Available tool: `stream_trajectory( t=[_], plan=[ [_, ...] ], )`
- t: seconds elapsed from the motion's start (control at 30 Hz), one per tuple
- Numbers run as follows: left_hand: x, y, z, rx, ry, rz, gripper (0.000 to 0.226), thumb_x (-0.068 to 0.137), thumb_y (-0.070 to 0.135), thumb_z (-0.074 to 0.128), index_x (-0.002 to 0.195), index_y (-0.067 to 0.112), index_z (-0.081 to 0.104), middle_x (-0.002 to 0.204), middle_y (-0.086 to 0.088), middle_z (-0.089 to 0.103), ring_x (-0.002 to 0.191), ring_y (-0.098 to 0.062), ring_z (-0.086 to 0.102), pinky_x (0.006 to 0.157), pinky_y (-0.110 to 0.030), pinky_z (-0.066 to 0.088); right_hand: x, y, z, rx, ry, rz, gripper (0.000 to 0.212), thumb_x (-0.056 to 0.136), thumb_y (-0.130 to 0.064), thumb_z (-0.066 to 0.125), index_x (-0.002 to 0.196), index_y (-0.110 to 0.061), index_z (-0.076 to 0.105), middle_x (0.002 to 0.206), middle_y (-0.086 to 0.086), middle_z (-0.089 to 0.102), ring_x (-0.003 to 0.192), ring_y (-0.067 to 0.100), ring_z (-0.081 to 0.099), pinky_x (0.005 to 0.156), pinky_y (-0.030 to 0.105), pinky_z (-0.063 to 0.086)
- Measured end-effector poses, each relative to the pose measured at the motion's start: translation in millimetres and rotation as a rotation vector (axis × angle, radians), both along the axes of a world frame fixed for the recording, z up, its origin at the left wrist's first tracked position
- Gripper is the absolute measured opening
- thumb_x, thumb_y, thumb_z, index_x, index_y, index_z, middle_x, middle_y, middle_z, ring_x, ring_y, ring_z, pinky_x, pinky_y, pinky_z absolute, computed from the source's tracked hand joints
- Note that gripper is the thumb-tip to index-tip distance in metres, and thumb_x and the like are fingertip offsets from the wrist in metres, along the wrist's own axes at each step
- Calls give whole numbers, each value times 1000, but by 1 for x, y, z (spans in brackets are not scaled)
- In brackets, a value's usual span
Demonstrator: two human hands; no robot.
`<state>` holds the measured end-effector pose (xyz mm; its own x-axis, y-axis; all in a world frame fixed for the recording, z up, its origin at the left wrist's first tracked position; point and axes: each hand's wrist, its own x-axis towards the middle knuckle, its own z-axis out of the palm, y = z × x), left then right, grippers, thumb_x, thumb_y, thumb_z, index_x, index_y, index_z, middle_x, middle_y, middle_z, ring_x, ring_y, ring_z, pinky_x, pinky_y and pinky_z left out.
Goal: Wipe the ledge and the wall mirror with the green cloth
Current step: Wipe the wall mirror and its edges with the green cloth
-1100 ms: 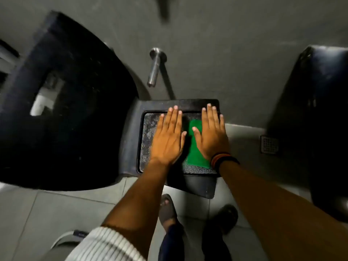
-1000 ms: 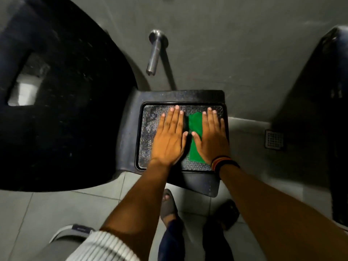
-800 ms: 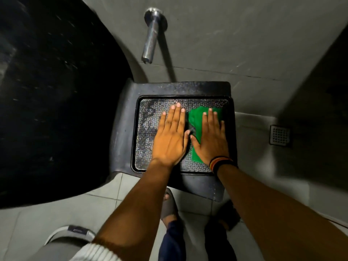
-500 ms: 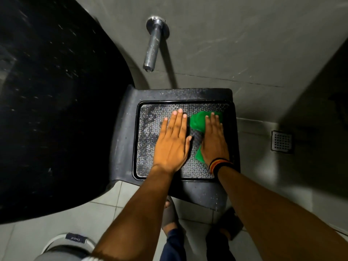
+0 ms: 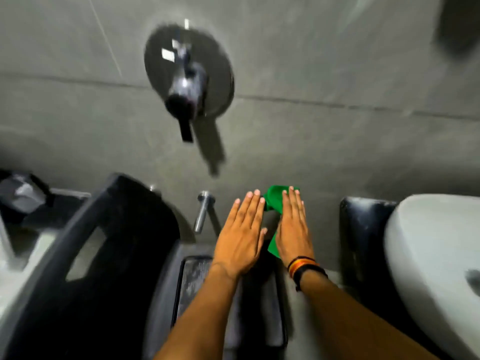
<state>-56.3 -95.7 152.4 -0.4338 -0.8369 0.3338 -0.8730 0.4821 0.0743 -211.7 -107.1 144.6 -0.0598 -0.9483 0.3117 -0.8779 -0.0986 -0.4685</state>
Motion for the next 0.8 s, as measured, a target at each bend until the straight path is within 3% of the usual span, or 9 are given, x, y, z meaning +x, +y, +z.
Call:
stream_trajectory(
  t=[0.13,0.3,0.37,0.47,0.6,0.8],
  plan=[
    [-47,-36,122,-173,34,-132,67,102,36,40,159,1,32,170,-17,24,158,-29,18,126,-47,16,-35,-14,126,-220,-47,-124,72,81,0,33,153,-3,24,163,14,19,151,29,19,124,29,2],
    [-107,-64,276,-394,117,-245,67,104,35,41,160,2,29,170,-16,23,159,-28,16,126,-46,15,-92,-9,271,-489,15,-243,75,80,4,37,153,-7,19,162,14,22,151,27,20,122,37,11],
    [-128,-69,342,-482,145,-300,67,104,35,41,161,3,27,171,-16,20,159,-28,14,128,-46,13,-117,1,329,-589,31,-336,76,79,10,38,152,-5,23,161,16,25,150,30,23,120,40,16],
    [-156,-74,434,-616,174,-364,66,106,34,39,162,3,25,171,-16,17,160,-28,11,129,-46,12,-153,12,407,-724,102,-412,67,84,4,33,151,0,29,160,18,28,150,31,24,121,44,22],
    [-182,-81,525,-764,178,-344,65,108,37,25,163,3,16,172,-16,12,160,-28,6,130,-45,7,-192,10,491,-854,126,-479,68,90,8,50,153,-1,26,163,16,23,152,30,19,121,48,26],
    [-210,-112,630,-886,153,-296,67,109,41,21,165,6,8,174,-15,3,160,-28,-1,131,-46,4,-221,-21,565,-932,74,-483,62,101,-13,45,156,-8,17,166,12,14,153,27,13,122,47,25]
  ],
)
